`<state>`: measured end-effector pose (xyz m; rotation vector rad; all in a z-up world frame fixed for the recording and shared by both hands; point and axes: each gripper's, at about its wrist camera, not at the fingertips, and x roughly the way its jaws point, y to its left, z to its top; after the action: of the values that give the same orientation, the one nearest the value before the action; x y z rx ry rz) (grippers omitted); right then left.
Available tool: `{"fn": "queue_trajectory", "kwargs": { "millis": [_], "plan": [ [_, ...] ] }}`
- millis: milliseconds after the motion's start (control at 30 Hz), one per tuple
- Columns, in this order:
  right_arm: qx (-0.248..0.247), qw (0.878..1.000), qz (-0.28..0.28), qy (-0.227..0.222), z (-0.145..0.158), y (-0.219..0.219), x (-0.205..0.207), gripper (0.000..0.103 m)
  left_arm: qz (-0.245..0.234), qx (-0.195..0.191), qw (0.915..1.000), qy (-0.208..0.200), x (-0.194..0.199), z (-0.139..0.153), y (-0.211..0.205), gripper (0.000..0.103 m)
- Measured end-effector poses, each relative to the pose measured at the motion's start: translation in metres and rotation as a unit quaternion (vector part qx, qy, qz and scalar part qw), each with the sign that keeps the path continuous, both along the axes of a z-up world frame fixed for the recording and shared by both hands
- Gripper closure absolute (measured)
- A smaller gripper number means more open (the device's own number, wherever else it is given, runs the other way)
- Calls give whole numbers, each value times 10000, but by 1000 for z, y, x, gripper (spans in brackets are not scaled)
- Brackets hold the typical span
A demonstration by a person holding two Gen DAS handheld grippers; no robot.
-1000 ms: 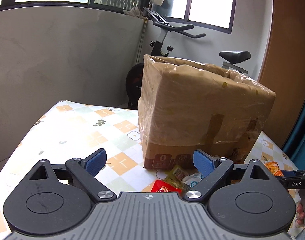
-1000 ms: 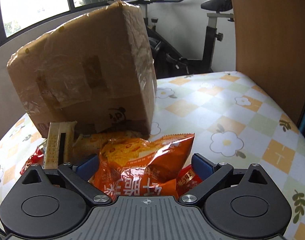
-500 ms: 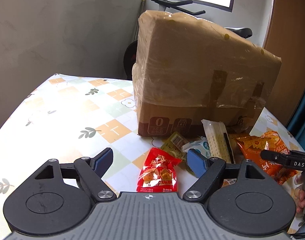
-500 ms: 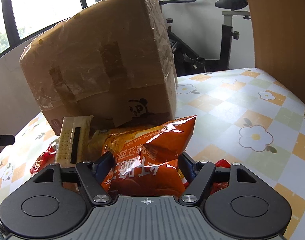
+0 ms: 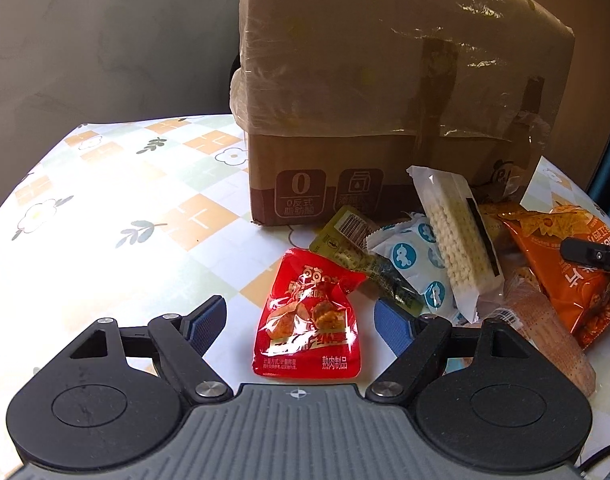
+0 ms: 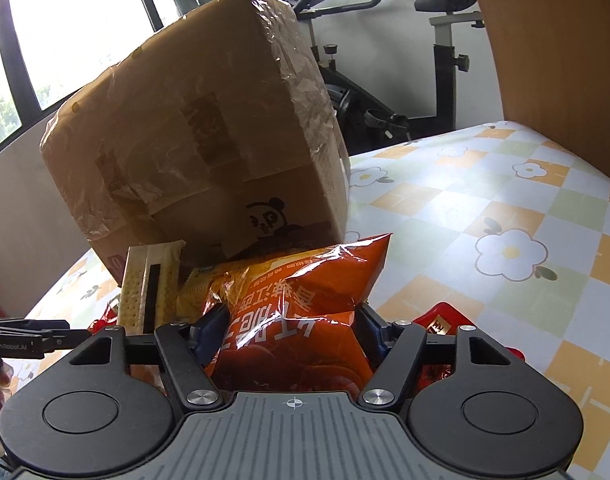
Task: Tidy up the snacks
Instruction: 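Grasp the red jerky packet with the left tool while the right tool holds the orange bag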
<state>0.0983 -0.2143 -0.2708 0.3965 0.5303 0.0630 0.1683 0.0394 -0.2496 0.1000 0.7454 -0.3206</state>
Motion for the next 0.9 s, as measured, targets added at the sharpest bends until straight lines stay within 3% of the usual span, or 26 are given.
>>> {"fn": "queue_trajectory", "kwargs": {
  "millis": [300,433,633,900],
  "plan": [
    [189,9998,-8,-7,-1,-4,0,39,258,149,9995,-34,9,-13,-11,23],
    [169,9999,13,2,-1,-3,0,39,363,221,9990,-127,1,-11,-9,47],
    [208,9998,6,-2,-2,-3,0,39,503,-78,9986,-117,-19,-10,5,48],
    [223,9997,5,-10,-2,-3,0,40,1033,-621,9926,-176,-54,-2,24,48]
  ]
}}
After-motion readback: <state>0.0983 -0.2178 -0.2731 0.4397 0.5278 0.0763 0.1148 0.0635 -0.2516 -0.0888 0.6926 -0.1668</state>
